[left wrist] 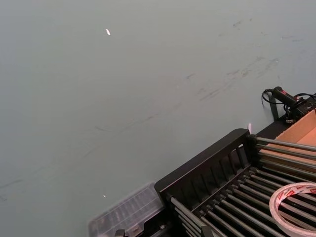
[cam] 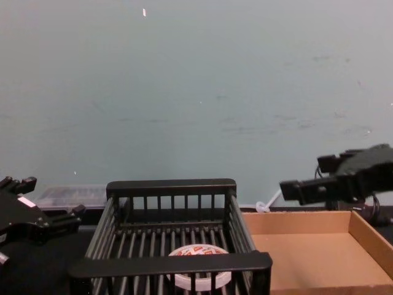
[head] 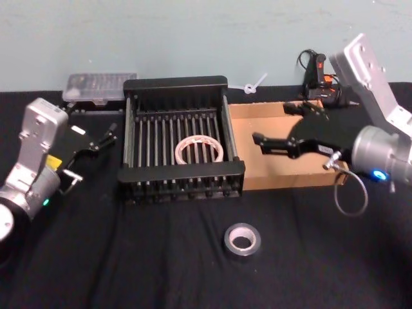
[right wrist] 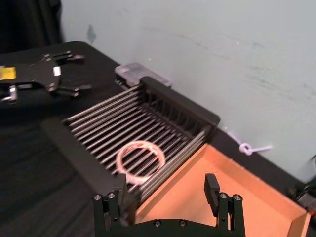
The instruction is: Pick up the white tape and place it into the black box , Pick up the silver tape and place it into the brown box.
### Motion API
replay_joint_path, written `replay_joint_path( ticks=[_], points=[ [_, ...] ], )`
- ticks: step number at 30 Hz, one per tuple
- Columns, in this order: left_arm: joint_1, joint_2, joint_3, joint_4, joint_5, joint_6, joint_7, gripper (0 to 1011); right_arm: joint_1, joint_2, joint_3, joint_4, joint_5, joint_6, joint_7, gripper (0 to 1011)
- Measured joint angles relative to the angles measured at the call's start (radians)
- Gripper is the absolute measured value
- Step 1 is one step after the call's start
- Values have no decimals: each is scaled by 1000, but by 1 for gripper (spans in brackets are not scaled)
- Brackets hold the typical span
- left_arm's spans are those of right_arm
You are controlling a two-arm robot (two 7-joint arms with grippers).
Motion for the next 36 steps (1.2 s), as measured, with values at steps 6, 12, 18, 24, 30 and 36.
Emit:
replay_joint_path(
  ticks=[6,12,18,24,30,36],
  points=[
    [0,0,0,0,0,0,0,1001,-81,61,15,-77,39,24,10,1002],
    [0,0,0,0,0,0,0,1001,-141,104,8,-115,61,42,17,1002],
    [0,0,0,0,0,0,0,1001,-174,130,-22,-123,70,48,22,1002],
    [0,0,0,0,0,0,0,1001,-165,131,-77,-94,68,52,22,1002],
    [0,0,0,0,0,0,0,1001,-143,122,-112,-67,59,55,22,1002],
    [0,0,0,0,0,0,0,1001,-110,108,-153,-28,39,65,24,1002]
  ],
)
